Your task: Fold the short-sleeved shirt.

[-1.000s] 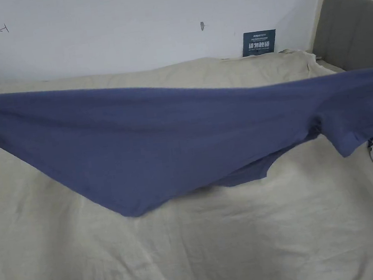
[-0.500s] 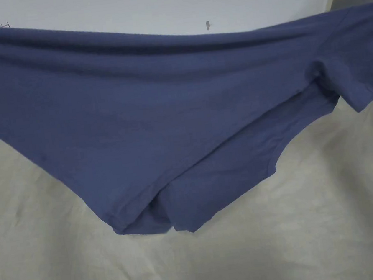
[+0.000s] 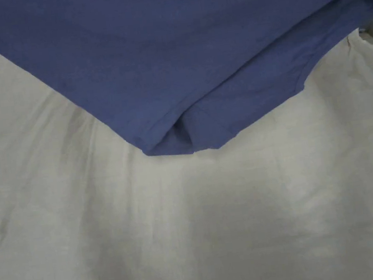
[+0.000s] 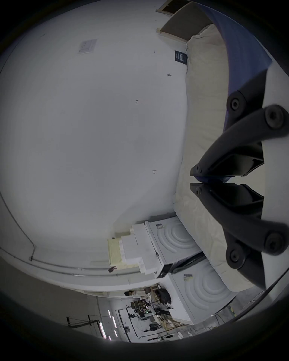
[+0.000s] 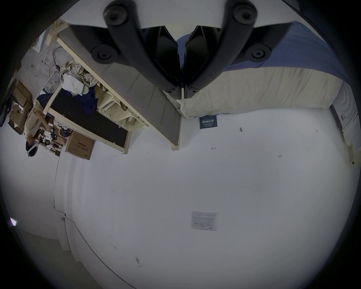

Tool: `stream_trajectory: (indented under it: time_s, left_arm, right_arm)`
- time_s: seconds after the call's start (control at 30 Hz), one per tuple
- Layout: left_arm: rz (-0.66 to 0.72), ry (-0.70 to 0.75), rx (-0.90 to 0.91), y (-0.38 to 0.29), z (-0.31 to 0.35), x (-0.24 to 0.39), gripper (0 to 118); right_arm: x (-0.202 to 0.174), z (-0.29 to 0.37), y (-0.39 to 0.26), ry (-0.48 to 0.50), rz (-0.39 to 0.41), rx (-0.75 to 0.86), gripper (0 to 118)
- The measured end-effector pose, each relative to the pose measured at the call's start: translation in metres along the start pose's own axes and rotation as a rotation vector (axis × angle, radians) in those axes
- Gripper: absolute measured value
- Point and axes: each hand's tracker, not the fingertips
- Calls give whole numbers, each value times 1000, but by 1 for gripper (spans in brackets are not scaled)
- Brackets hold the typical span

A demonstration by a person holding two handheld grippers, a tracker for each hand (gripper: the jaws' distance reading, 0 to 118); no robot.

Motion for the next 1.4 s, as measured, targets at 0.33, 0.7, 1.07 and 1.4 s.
stream_trajectory:
  time_s: [0.33,0.7,1.07,1.4]
  left_arm:
    - [-13,-22,41,-27,-81,95,2]
    - [-44,-68,-128,-130,-115,128,2]
    - [-83,-69,-406,-281,-67,81,2]
    - [-42,-68,-588,-380,21,12,2]
  right_arm:
    - [-17,-82,-21,-110,-94,63,2]
    - [1,-142,-133,-118,-56,-112,2]
    - [41,-110,-288,-43,-63,-348,2]
    - [89,-28,-411,9,-73,-526,2]
